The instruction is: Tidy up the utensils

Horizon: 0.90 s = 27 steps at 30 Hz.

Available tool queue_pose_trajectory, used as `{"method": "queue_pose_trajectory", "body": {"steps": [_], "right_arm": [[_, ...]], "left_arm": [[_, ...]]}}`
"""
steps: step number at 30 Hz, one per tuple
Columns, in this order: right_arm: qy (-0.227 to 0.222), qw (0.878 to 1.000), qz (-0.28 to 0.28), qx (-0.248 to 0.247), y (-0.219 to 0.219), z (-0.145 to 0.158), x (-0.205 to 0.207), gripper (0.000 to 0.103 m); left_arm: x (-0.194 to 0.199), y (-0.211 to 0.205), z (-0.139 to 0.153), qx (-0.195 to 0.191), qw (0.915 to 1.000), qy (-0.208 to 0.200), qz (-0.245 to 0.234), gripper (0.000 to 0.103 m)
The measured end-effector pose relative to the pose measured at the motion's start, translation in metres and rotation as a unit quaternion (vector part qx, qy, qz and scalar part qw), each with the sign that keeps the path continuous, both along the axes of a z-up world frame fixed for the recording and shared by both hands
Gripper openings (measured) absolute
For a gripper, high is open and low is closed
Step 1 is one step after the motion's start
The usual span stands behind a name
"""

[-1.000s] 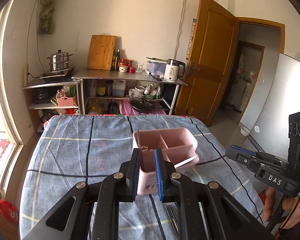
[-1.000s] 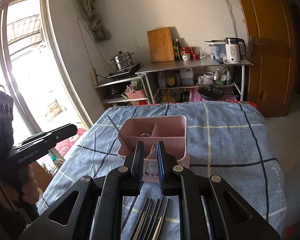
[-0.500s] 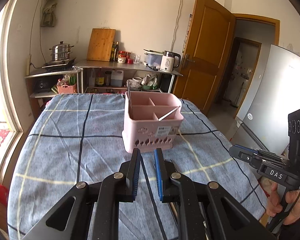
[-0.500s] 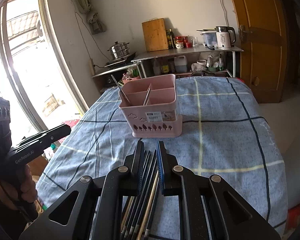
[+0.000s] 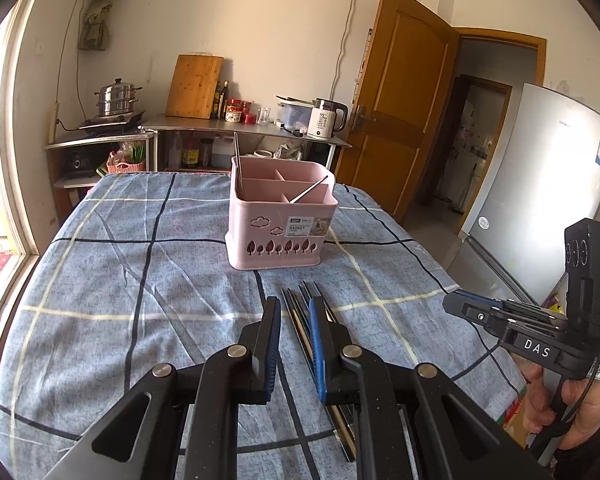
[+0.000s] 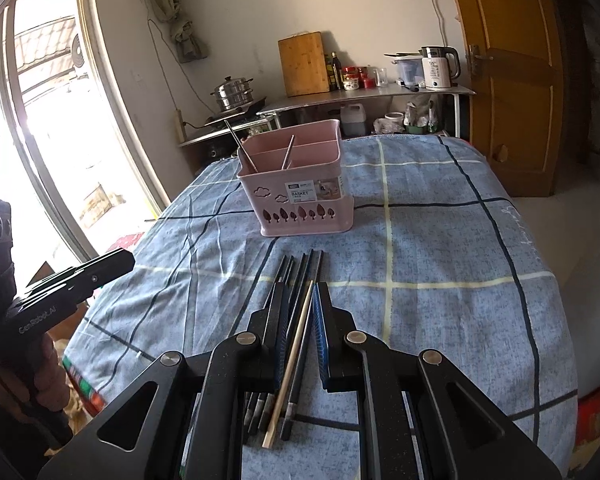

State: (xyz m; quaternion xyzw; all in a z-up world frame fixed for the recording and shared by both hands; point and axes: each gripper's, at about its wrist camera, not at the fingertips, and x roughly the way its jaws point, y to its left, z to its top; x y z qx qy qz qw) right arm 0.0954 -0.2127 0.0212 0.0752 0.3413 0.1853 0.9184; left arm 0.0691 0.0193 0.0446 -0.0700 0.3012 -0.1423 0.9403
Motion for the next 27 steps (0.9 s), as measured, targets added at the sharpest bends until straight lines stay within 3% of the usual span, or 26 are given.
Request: {"method": "queue_pose_trajectory", "body": {"steps": [10, 21, 27], "right_arm": [[0.005, 1.000, -0.005, -0.011, 0.001, -0.013, 0.004, 0.013], [0.015, 0.999, 0.004, -0.035, 0.020, -0.033, 0.037, 0.013], [0.037, 0.998, 0.008, -0.043, 0.028, -0.049, 0.065, 0.013]], "left_arm": [[0.009, -0.004, -0.018, 0.005, 1.0000, 0.007, -0.001, 0.014], [0.057, -0.009, -0.049, 0.015, 0.9995, 0.028, 0.006, 0.014], [0.092, -0.017, -0.069, 0.012, 0.9984, 0.054, -0.004, 0.026]]}}
